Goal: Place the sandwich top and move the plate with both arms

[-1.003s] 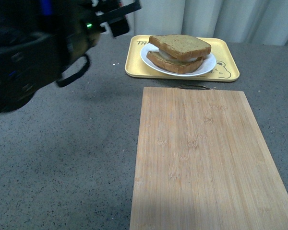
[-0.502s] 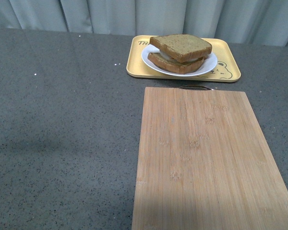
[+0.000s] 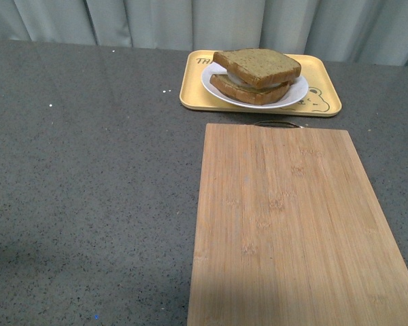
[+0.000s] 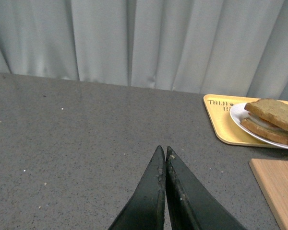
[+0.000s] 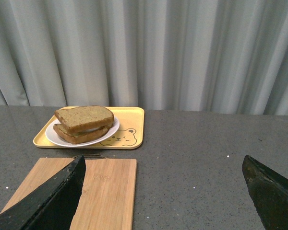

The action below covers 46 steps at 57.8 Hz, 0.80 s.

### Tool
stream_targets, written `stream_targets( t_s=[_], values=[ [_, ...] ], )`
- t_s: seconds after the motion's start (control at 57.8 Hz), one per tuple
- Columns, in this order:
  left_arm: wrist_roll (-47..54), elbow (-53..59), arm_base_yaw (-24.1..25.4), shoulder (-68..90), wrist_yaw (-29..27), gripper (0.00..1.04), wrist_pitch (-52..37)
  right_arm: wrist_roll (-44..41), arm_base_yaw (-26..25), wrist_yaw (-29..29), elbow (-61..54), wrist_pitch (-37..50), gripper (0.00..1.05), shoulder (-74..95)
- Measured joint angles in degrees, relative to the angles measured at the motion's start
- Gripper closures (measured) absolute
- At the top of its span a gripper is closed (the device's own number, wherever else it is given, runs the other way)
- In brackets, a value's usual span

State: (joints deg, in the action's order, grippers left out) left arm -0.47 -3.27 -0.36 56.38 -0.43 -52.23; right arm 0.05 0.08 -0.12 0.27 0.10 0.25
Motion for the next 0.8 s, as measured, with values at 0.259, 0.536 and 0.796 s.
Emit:
stream_targets(
  t_s=[0.259,0.536,0.796],
  values=[
    [0.02,2.12,0.22,-12.48,0.42,1.01,10.16,0.00,0.00,0.00,0.00,0.00,0.09,0.00],
    [0.02,2.16,0.22,-22.88,0.42,1.01,19.32,0.00,0.00,0.00,-0.02,0.00,0.09,0.00],
    [0.02,2.19,0.22,-31.69,0.42,1.01,27.56,-0.02,0.00,0.00,-0.02,0.00,0.09,0.00]
  ],
)
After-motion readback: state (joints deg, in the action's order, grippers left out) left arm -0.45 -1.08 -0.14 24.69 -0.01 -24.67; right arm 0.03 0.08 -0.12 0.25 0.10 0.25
